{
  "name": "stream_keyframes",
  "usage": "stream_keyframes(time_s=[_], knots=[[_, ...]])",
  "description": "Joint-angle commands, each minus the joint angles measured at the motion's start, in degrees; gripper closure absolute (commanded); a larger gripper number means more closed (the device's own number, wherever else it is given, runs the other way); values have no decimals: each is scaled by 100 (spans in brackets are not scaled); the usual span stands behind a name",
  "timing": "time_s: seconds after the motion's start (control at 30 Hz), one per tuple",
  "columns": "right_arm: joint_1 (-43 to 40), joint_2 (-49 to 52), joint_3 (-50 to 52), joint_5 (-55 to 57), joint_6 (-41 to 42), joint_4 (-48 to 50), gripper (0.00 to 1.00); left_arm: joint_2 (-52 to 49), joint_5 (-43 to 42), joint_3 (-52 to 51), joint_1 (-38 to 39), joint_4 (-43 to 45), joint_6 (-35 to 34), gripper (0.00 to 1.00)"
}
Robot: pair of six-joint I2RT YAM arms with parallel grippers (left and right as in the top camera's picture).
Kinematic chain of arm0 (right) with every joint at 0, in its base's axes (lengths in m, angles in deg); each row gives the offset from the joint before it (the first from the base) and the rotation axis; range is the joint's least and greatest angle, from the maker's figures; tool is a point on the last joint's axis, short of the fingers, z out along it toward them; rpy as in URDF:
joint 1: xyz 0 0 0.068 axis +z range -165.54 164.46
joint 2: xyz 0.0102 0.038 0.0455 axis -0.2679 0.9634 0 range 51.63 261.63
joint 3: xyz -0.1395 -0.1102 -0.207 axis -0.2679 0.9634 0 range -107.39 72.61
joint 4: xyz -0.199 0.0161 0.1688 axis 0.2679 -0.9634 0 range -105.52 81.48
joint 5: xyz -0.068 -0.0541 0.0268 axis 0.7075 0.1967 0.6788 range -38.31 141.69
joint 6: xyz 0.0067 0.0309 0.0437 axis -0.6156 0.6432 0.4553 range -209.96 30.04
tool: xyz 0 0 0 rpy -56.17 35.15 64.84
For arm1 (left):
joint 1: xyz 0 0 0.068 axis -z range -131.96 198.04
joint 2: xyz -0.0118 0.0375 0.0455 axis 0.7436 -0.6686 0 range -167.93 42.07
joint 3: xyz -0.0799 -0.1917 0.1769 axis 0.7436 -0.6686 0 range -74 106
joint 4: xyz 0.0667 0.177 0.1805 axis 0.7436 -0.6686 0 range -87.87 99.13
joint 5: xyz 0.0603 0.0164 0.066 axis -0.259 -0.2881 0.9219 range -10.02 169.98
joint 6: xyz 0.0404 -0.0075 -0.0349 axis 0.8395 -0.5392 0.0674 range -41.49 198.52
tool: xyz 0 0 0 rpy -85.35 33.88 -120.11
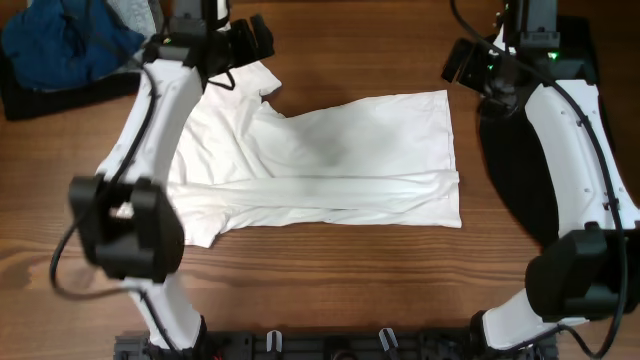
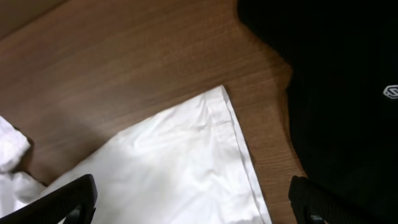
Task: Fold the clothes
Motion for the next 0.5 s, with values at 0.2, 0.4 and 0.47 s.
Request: stream_keyframes(time_s=[0.2,0.4,0.47], knots=[[7,922,-98,-330,-44,-33,0,-907,232,197,192,223,1003,1],[7,1211,-98,-369,-48,-24,0,-1154,1191,197,673,251,1718,0],[7,1266,-98,-372,-48,-31,0,-1268,1377,197,850,295,1847,0]])
